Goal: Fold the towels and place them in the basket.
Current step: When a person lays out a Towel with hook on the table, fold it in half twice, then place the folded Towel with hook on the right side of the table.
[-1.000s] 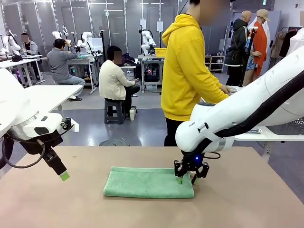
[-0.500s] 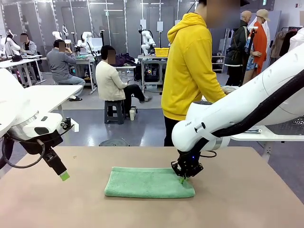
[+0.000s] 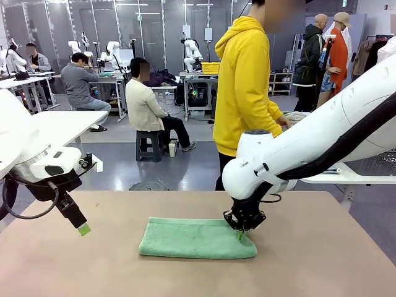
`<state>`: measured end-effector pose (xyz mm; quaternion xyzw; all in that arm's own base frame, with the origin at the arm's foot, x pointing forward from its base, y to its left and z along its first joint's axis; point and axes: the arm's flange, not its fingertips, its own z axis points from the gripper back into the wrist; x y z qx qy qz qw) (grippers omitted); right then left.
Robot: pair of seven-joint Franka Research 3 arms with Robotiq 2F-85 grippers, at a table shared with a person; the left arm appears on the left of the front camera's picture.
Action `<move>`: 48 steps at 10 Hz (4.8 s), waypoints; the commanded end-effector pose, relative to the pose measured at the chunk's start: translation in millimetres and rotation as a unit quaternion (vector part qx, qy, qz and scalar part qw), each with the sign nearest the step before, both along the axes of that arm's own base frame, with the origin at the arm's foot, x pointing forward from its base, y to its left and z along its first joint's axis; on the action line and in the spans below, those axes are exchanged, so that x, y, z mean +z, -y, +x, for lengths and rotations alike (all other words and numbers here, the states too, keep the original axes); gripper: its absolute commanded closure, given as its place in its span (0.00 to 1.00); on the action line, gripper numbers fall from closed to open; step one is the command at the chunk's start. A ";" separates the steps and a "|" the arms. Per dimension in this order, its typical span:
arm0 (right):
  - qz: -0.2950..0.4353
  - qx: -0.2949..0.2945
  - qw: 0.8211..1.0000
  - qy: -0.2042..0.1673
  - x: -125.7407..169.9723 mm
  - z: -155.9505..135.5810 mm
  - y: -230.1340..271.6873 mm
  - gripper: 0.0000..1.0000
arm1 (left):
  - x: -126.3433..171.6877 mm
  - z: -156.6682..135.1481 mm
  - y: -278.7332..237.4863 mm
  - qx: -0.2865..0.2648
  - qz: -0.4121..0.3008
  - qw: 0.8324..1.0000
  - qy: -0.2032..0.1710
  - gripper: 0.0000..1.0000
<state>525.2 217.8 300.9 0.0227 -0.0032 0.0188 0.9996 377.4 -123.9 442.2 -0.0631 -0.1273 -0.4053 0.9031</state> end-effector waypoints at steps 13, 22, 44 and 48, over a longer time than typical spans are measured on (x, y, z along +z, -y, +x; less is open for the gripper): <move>-0.032 0.123 0.990 0.057 140.2 -9.2 0.1 1.00 | 1.4 4.0 2.4 0.009 0.004 1.000 0.001 0.00; -0.034 0.100 0.994 -0.007 65.5 10.5 -113.1 1.00 | 1.4 4.0 2.4 0.009 0.004 1.000 0.001 0.00; -0.015 0.108 0.994 -0.001 67.4 14.7 -106.0 0.00 | 1.4 4.0 2.4 0.009 0.004 1.000 0.001 0.00; -0.015 0.108 0.994 -0.001 67.4 14.7 -106.0 0.00 | 1.4 4.0 2.4 0.009 0.004 1.000 0.001 0.00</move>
